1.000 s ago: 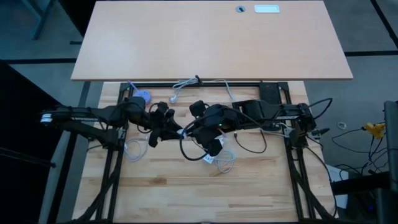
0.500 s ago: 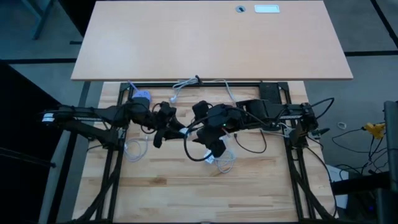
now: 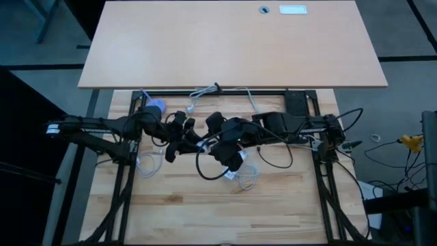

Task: Insert USB
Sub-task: Insert the white charger adapter into the white outlet extension

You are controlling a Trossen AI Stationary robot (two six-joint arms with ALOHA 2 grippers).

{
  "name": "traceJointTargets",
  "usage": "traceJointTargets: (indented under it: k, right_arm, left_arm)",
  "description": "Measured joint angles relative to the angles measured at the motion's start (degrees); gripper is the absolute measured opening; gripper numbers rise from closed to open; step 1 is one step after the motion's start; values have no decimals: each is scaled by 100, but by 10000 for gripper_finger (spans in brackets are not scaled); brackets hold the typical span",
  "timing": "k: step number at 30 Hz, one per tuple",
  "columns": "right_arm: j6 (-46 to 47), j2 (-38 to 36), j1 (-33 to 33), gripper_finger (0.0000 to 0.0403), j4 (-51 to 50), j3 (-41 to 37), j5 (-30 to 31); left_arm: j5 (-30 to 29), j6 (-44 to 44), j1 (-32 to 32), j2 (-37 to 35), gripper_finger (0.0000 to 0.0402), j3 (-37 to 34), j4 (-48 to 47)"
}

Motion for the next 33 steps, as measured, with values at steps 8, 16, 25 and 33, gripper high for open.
traceJointTargets:
  k: [8, 16, 25, 33]
  right_arm:
    - [2, -2, -21, 226, 163, 0, 1]
    - [2, -2, -63, 167, 161, 0, -7]
    - [-24, -2, -59, 128, 227, 0, -46]
    - [343, -2, -65, 127, 281, -4, 26]
  left_arm:
    - [-2, -40, -23, 7, 125, -4, 169]
    - [-20, -44, -23, 7, 125, -4, 221]
    - [22, -61, -23, 2, 125, -4, 237]
    - [-320, 7, -18, -5, 195, -4, 163]
